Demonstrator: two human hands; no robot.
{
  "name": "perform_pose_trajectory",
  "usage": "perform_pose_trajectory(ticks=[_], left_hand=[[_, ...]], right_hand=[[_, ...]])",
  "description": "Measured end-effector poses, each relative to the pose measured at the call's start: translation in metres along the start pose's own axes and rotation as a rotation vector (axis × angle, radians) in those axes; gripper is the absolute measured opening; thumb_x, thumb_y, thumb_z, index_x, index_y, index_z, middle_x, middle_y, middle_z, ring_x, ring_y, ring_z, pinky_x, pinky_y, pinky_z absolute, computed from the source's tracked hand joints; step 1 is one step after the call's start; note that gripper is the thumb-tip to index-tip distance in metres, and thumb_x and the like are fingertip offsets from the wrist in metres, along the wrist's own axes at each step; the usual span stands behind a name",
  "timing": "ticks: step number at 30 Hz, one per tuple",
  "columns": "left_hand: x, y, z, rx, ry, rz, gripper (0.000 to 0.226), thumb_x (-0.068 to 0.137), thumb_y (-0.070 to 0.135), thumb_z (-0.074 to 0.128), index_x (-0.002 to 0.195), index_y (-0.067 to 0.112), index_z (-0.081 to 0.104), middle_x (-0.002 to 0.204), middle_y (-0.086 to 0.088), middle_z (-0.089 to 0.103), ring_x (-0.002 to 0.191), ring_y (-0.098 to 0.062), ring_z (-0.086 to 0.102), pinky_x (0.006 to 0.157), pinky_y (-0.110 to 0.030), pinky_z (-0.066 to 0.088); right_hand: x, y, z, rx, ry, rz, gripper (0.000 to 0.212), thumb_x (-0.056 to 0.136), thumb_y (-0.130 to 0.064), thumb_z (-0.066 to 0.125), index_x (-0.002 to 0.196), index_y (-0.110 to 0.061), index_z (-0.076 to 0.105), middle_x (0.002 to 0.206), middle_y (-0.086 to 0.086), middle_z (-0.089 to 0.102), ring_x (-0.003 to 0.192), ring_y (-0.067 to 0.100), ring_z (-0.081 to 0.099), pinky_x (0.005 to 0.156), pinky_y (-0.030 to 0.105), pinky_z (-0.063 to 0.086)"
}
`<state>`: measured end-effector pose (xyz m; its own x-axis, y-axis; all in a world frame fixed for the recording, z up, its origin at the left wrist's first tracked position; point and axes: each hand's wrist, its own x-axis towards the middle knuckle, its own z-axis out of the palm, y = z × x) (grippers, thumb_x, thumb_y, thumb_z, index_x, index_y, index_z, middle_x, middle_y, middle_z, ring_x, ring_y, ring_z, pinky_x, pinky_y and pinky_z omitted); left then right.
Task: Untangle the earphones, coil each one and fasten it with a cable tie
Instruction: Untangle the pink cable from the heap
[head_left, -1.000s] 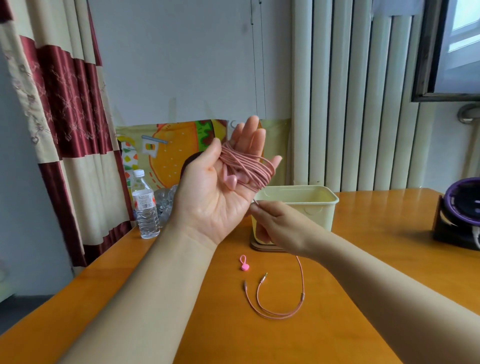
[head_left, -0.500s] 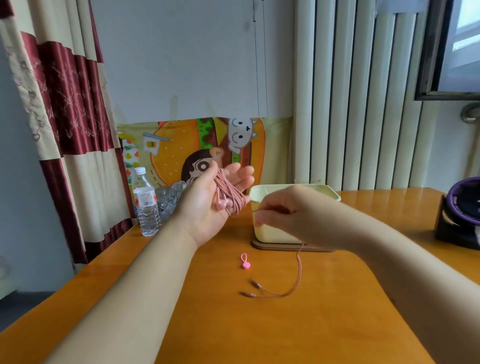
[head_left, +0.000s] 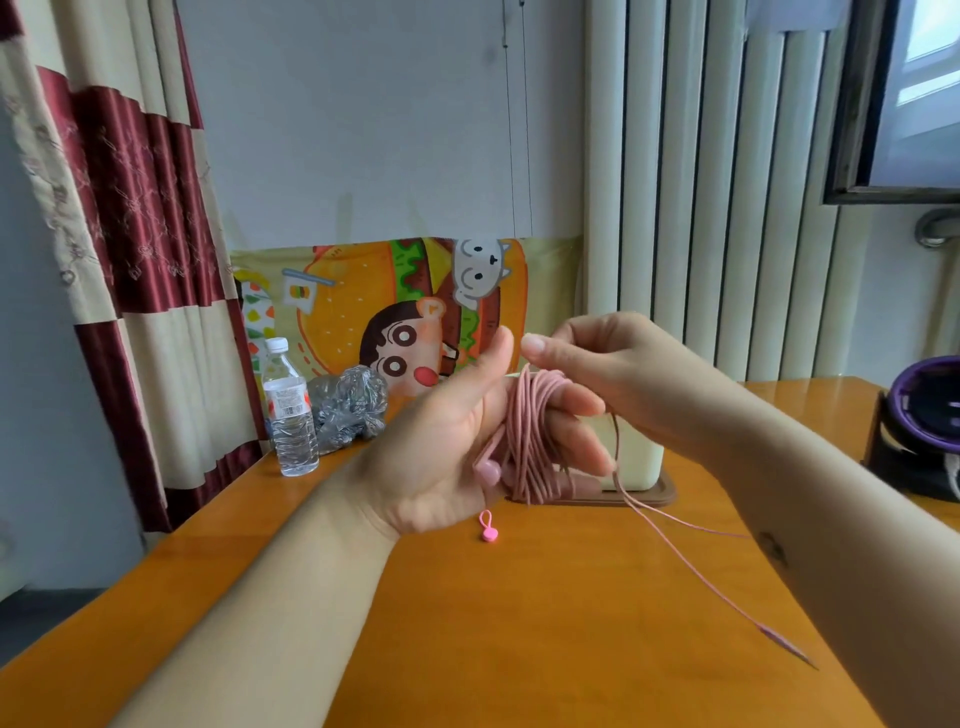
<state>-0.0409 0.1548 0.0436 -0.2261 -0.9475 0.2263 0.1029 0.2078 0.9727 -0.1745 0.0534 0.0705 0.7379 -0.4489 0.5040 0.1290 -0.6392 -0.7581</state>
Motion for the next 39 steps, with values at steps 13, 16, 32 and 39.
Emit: perform_pose_trajectory(ticks=[13,16,32,39], left_hand=[[0.017,0.022,0.010,-0.332,0.304,0.381,0.050,0.100,0.041,0.025,0.109,0.006,0.060,0.088,-0.005,0.071,0.089,-0.017,0.069,0.097,-0.043,0.049],[0.022,0.024,0.004,-0.223,0.406,0.396,0.045,0.101,0.039,0.026,0.116,0.008,0.056,0.089,-0.003,0.071,0.089,-0.015,0.069,0.097,-0.038,0.048],[0.010,-0.006,0.002,0.739,0.254,-0.044,0.071,0.086,0.073,0.012,0.094,0.030,0.068,0.069,-0.009,0.063,0.079,-0.023,0.065,0.077,-0.031,0.049],[0.011,-0.007,0.004,0.009,-0.009,0.050,0.054,0.090,0.049,0.031,0.072,0.007,0.059,0.041,0.005,0.040,0.042,-0.008,0.043,0.069,-0.030,0.055]], right_hand=[[-0.003,0.018,0.018,0.177,-0.103,0.193,0.047,0.099,-0.020,0.043,0.056,-0.022,0.063,0.054,-0.003,0.040,0.050,0.010,0.027,0.048,0.021,0.024],[-0.007,0.015,0.017,0.038,-0.215,0.212,0.028,0.098,-0.026,0.046,0.090,-0.018,0.071,0.058,-0.002,0.042,0.050,0.011,0.032,0.050,0.024,0.029],[-0.012,-0.008,-0.004,-0.601,-0.144,-0.054,0.032,0.089,-0.036,0.058,0.074,-0.009,0.069,0.046,-0.008,0.051,0.039,0.006,0.038,0.040,0.014,0.031],[-0.011,0.014,-0.001,0.084,0.014,-0.007,0.034,0.079,-0.044,0.058,0.072,-0.011,0.057,0.050,-0.005,0.038,0.043,0.005,0.029,0.039,0.015,0.027]])
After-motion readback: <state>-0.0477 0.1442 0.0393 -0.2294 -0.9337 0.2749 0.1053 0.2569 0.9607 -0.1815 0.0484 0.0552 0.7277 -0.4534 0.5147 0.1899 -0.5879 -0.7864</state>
